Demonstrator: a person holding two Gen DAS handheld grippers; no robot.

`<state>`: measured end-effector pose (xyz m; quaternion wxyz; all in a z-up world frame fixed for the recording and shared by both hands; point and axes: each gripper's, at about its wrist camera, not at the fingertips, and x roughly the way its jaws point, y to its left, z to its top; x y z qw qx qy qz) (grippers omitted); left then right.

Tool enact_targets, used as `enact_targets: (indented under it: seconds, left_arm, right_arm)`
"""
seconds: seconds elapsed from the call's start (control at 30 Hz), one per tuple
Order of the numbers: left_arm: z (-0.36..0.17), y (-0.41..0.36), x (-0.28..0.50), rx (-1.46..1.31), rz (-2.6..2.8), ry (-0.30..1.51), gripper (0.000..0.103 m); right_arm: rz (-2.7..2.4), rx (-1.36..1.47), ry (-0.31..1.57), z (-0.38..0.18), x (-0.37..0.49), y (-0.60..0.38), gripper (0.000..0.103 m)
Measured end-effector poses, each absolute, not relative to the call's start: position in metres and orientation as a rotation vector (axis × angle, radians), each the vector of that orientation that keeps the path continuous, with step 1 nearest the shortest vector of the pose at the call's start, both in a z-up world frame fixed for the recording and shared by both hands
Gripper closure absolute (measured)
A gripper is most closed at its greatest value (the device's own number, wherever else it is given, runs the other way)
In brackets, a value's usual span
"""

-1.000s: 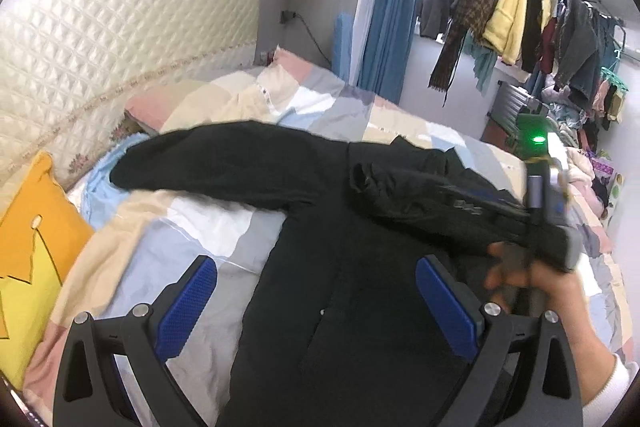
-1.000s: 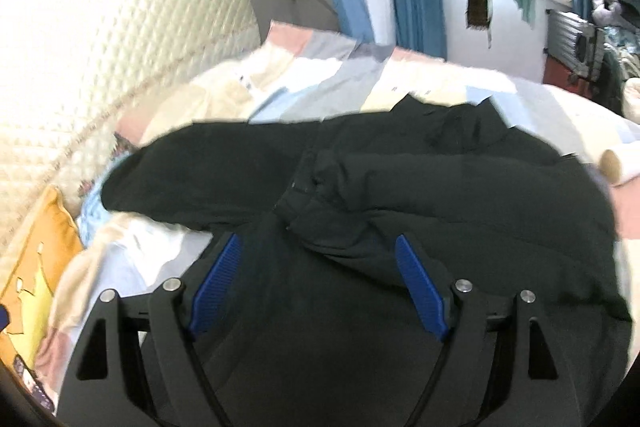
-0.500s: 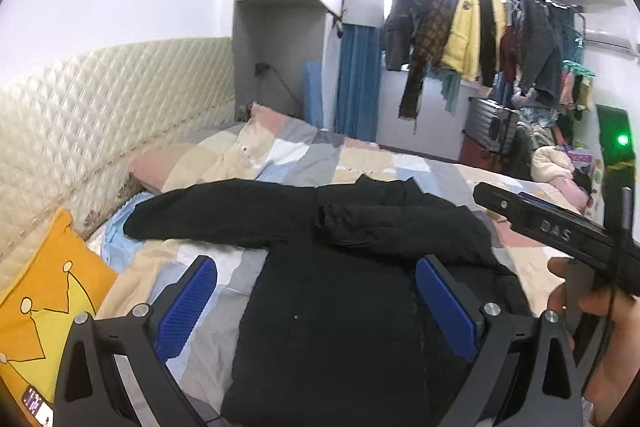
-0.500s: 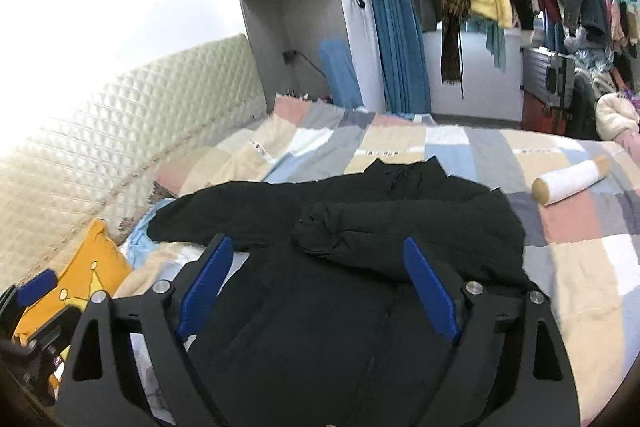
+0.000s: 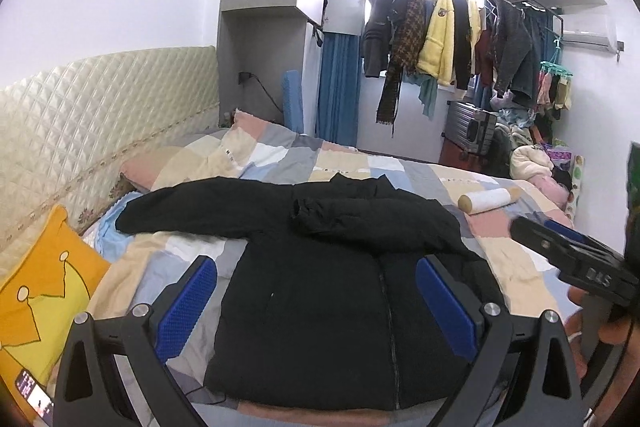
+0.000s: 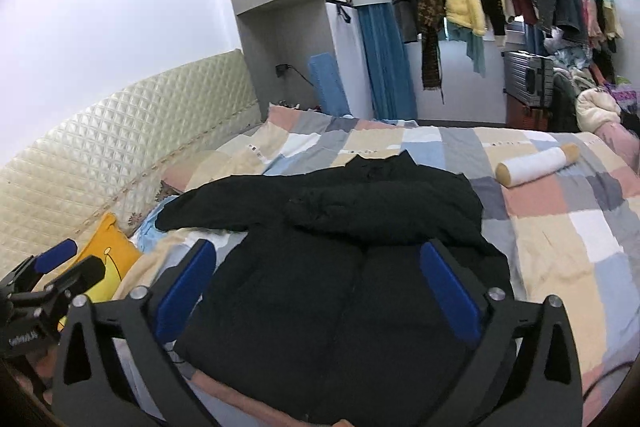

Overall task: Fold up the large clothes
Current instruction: 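Grasp the other sleeve cuff with the left gripper and lift it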

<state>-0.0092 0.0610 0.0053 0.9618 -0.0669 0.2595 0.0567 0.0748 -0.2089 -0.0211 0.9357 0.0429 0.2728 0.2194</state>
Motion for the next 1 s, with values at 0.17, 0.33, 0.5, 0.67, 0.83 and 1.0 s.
enact_targets:
  seconds: [0.17, 0.33, 0.5, 0.67, 0.83, 1.0]
  left_arm:
    - [-0.013, 0.081, -0.008, -0.169, 0.122, 0.555, 0.002]
    - [-0.023, 0.122, 0.006, -0.234, 0.115, 0.566, 0.002]
    - [-0.029, 0.186, 0.03, -0.309, 0.161, 0.544, 0.002]
    - [-0.038, 0.256, 0.067, -0.391, 0.193, 0.53, 0.002]
    - [-0.061, 0.325, 0.111, -0.472, 0.175, 0.504, 0.002]
    - [-0.109, 0.383, 0.164, -0.479, 0.23, 0.597, 0.002]
  right_arm:
    - [0.467, 0.086, 0.578, -0.032, 0.051, -0.214, 0.0]
    - [0.48, 0.103, 0.625, -0.036, 0.037, -0.215, 0.0]
    - [0.418, 0.085, 0.643, -0.03, 0.025, -0.209, 0.0]
    - [0.416, 0.116, 0.682, -0.017, 0.021, -0.204, 0.0]
    - [0.409, 0.132, 0.717, -0.005, 0.022, -0.194, 0.0]
    - [0.413, 0.133, 0.763, -0.009, 0.031, -0.177, 0.0]
